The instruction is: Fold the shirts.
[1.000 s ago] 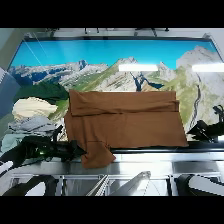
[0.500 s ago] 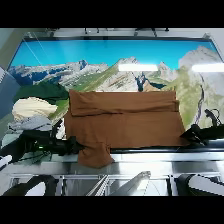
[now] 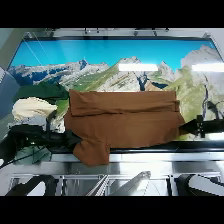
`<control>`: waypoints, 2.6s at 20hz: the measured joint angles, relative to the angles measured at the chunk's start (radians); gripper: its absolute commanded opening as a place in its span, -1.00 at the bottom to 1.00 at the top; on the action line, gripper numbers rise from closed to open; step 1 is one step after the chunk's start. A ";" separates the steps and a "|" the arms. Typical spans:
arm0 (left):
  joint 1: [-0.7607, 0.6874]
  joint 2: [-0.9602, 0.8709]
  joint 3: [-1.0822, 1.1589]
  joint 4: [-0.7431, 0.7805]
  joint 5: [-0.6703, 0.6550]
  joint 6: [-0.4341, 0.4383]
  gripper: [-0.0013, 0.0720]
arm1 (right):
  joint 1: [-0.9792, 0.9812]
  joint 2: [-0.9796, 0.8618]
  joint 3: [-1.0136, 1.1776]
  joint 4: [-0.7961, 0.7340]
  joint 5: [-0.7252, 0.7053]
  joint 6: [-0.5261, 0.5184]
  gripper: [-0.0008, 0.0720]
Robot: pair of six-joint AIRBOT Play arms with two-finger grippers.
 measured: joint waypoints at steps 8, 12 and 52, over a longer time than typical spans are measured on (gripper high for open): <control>0.229 0.029 0.031 0.066 0.127 -0.004 -0.88 | -0.134 0.053 0.076 -0.007 0.053 0.057 -0.94; 0.252 0.031 0.026 0.069 0.165 -0.004 -0.88 | -0.149 0.056 0.079 -0.034 0.046 0.068 -0.94; 0.069 -0.782 1.063 0.029 0.211 -0.031 -0.16 | 0.149 -0.116 0.199 0.163 -0.555 -0.204 0.78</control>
